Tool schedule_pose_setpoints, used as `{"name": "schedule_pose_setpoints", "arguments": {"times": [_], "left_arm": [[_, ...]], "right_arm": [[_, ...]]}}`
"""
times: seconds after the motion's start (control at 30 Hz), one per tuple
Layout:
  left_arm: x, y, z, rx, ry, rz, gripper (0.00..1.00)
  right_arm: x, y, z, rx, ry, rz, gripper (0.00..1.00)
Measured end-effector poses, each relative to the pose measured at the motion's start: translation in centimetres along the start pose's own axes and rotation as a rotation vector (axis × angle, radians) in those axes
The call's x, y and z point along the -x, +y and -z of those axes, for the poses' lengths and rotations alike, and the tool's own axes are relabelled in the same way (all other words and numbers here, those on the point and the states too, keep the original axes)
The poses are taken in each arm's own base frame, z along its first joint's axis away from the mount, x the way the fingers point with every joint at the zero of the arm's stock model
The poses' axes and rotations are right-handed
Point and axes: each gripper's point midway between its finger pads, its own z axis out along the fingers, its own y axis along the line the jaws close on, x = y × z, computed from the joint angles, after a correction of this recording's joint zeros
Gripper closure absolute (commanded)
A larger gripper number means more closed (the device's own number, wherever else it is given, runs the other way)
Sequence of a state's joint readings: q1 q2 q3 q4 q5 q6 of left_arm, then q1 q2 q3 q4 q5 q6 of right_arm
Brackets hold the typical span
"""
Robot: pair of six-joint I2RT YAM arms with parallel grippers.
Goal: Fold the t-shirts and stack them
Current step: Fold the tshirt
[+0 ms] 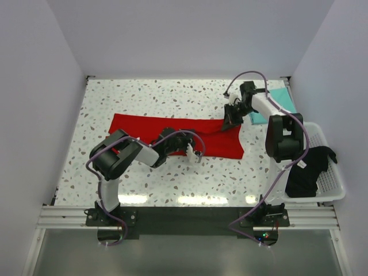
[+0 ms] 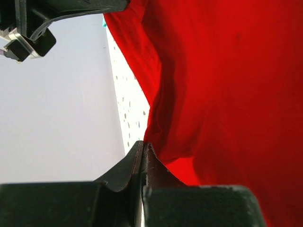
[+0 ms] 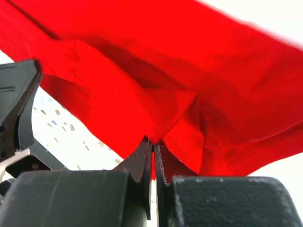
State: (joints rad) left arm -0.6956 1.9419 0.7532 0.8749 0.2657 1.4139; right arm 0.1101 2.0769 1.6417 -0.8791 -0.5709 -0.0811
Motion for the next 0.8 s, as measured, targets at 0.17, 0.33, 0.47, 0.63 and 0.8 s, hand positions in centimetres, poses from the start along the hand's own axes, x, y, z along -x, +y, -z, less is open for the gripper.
{"name": "schedule_pose_setpoints", "arguments": {"times": [0.17,0.33,0.47,0.63,0.8], "left_arm": [[0.5,-1.0,0.3,-0.027,-0.032,0.004,0.97],[0.7,-1.7,0.3,-0.056,-0.054,-0.005,0.68],[0.9,-1.8,0.7,-0.079,-0.068,0.006,0.59],[1.3,0.0,2.4,-0.092,-0.072,0.051,0.57],[-0.6,3.4,6.2,-0.090,-0.020,0.219,0.57]], "right_arm": [[-2.9,-0.3,-0.8,0.005,0.063,-0.040,1.00],[-5.3,-0.6,-1.6,0.011,0.120,-0.076,0.86],[-5.8,-0.4,-1.3,0.013,0.135,-0.067,0.67],[-5.0,0.3,0.8,-0.010,0.104,-0.014,0.67],[-2.3,1.6,4.3,-0.063,-0.019,0.084,0.85]]}}
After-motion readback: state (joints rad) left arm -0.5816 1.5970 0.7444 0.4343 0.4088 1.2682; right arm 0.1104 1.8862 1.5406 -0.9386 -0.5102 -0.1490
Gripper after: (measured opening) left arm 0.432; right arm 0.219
